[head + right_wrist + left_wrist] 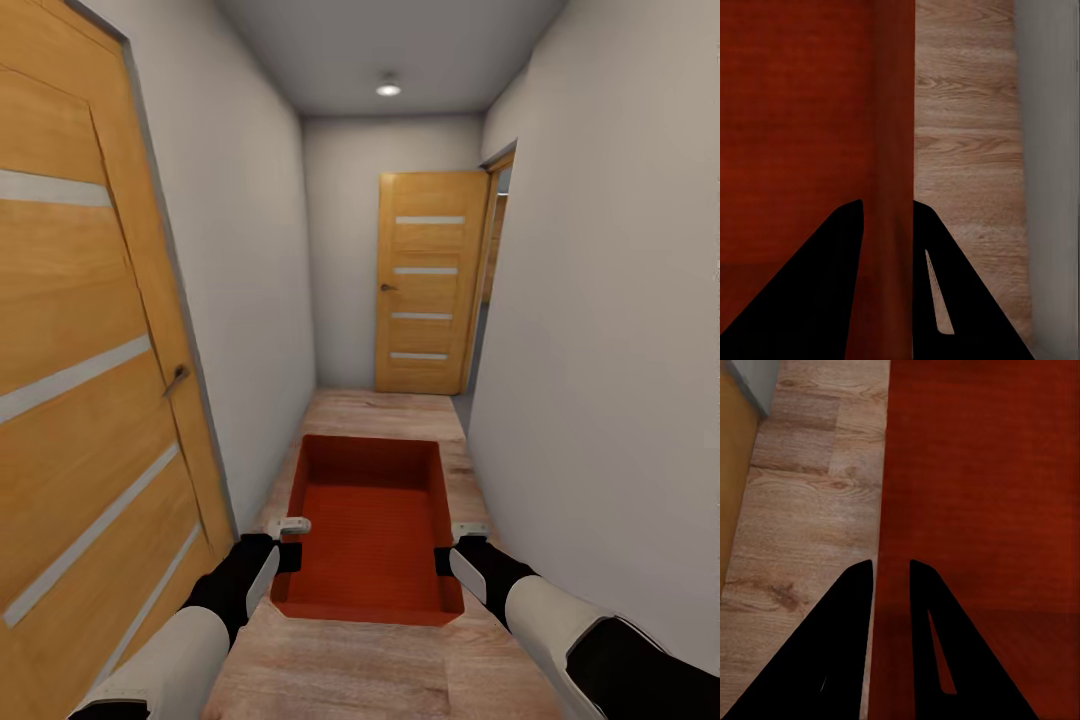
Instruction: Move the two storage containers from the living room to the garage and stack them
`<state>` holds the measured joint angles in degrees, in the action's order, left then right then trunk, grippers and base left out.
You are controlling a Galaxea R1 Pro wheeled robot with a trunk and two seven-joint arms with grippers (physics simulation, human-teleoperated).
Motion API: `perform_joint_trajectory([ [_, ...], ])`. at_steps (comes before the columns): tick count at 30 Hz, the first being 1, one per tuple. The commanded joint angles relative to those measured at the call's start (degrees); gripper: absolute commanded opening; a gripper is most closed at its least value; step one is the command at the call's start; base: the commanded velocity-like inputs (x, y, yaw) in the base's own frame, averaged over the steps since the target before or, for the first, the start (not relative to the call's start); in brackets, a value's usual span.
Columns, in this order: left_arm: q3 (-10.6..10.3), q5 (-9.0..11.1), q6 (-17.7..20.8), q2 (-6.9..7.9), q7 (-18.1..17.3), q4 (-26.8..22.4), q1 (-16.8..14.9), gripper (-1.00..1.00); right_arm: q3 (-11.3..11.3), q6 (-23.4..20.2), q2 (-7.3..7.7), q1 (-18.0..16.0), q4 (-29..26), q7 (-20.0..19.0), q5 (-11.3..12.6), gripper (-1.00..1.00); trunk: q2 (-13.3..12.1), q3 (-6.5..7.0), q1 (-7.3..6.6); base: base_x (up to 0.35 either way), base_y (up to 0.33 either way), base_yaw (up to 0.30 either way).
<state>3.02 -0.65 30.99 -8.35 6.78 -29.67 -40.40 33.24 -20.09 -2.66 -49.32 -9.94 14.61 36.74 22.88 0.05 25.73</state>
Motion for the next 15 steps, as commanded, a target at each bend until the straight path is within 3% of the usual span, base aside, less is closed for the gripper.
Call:
perform_joint_trajectory([
  [1, 0.6, -0.8, 0.4, 0.18, 0.3, -0.1, 0.0, -1.00, 3.1, 0.0, 0.05, 0.0, -0.3, 0.2, 1.9, -1.00, 0.0, -0.02, 0.05, 0.322, 0.000, -0.240],
  [8, 0.7, -0.8, 0.4, 0.18, 0.3, -0.1, 0.0, -1.00, 3.1, 0.0, 0.05, 0.0, -0.3, 0.2, 1.9, -1.00, 0.0, -0.02, 0.05, 0.322, 0.000, -0.233],
  [15, 0.6, -0.8, 0.4, 0.18, 0.3, -0.1, 0.0, -1.00, 3.1, 0.0, 0.08, 0.0, -0.3, 0.2, 1.9, -1.00, 0.0, -0.02, 0.05, 0.322, 0.000, -0.044],
])
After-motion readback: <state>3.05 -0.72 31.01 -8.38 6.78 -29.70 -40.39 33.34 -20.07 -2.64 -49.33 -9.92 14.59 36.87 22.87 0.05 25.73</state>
